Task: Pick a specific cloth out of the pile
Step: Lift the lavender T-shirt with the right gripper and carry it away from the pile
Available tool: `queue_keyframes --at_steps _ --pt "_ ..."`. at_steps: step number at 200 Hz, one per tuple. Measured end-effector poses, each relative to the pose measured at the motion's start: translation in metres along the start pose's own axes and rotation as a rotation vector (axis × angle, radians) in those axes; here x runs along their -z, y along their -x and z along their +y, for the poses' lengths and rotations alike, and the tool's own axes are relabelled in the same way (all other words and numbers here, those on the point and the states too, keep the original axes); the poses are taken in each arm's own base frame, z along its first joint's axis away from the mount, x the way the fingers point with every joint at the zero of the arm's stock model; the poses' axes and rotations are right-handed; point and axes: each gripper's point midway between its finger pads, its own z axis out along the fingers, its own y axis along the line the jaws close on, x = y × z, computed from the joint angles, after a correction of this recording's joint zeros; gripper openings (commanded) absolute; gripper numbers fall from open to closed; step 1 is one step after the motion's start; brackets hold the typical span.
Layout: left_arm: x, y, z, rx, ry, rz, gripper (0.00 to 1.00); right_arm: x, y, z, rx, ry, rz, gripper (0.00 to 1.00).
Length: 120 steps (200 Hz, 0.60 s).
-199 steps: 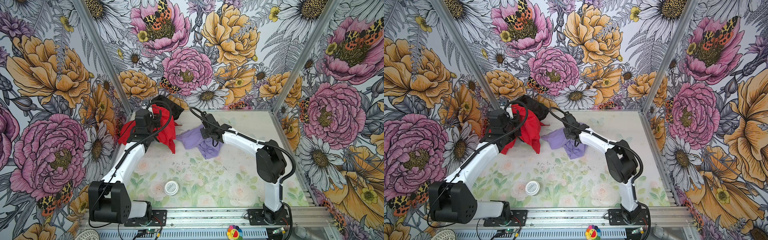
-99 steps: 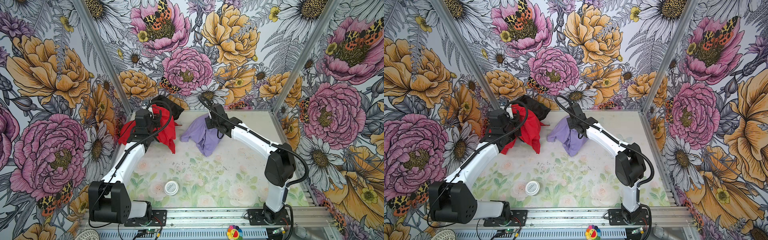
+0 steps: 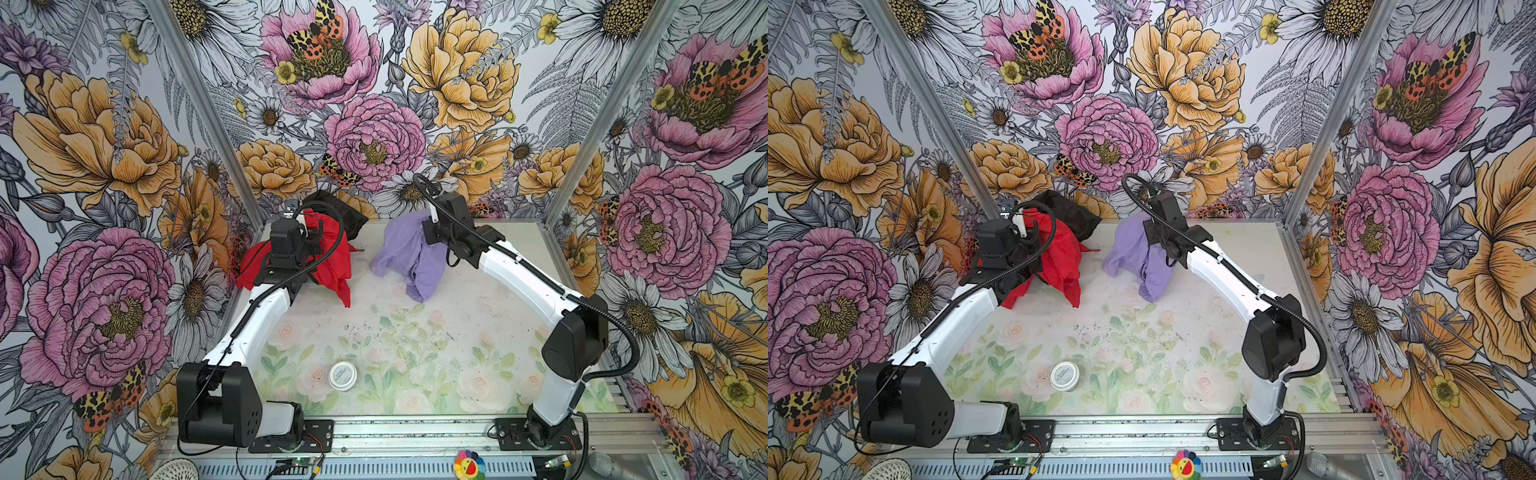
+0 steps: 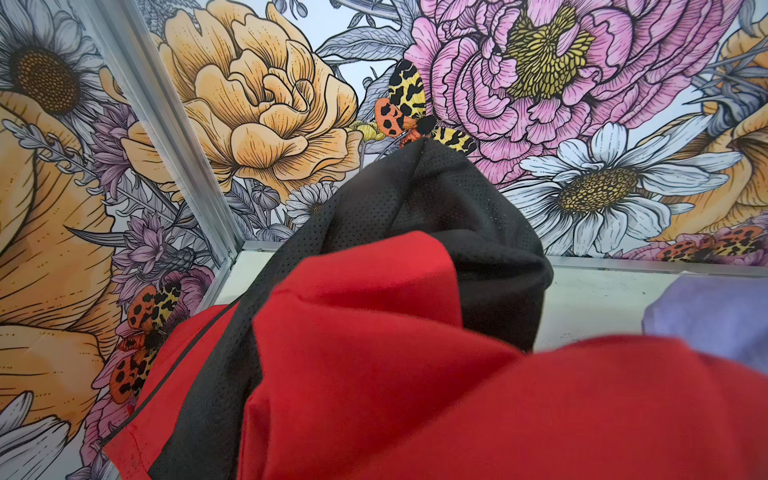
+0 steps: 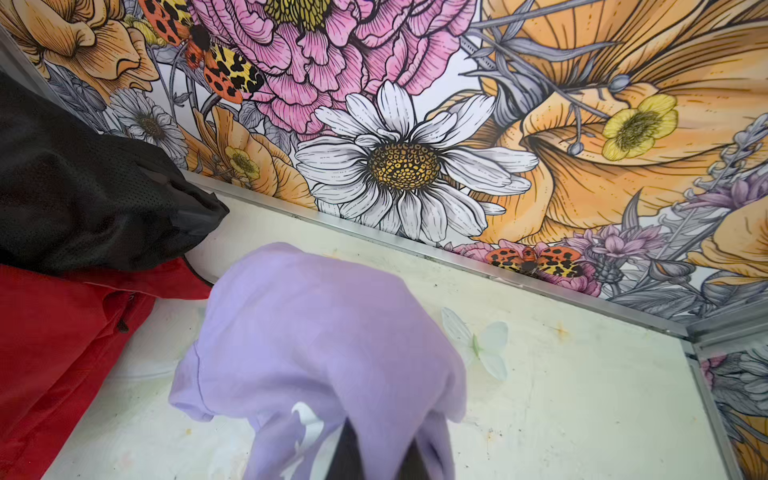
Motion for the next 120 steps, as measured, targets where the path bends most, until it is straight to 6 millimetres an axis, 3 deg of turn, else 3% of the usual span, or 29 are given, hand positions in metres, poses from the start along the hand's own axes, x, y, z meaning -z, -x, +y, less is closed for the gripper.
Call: queue_keyframes --at_steps 120 --pt "0.000 0.000 0.000 0.000 0.000 0.000 0.00 0.016 0.020 -0.053 0.023 -0.087 -0.047 0.00"
